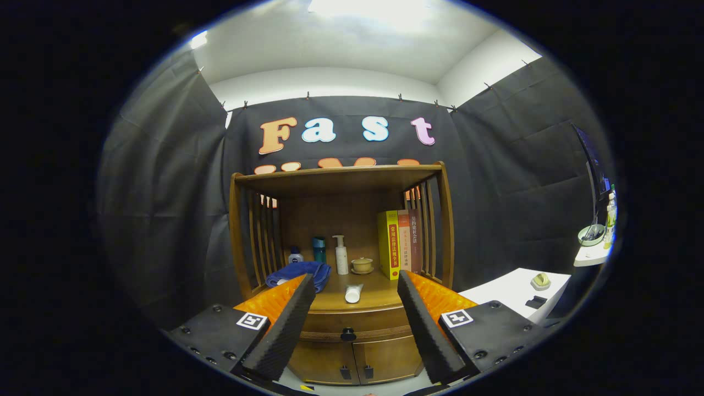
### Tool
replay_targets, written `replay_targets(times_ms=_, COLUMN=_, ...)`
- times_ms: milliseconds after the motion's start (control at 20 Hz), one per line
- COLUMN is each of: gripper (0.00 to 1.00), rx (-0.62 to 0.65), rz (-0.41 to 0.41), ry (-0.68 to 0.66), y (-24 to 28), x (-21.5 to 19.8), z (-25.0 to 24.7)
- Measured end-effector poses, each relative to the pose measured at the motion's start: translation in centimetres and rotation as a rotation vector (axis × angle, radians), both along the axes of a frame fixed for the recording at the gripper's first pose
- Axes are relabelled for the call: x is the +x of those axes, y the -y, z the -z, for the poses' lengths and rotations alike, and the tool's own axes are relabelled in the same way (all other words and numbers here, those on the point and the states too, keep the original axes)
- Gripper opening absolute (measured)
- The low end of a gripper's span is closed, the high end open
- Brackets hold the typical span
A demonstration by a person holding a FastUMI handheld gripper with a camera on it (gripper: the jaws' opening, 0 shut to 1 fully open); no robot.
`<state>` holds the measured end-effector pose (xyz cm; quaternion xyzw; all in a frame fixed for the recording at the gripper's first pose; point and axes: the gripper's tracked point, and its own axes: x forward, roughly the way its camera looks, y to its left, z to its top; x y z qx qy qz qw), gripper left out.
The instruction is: Pull open the drawer, take out the items inside it, and place them on the countertop above the cabinet.
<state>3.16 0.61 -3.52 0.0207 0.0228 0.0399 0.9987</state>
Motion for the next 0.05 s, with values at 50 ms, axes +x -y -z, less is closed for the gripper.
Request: replay_targets(times_ms=50, gripper=0.99, rx=0.002, rz=0.001, ry=-0.004, y=0.01, x=0.13, z=0.09)
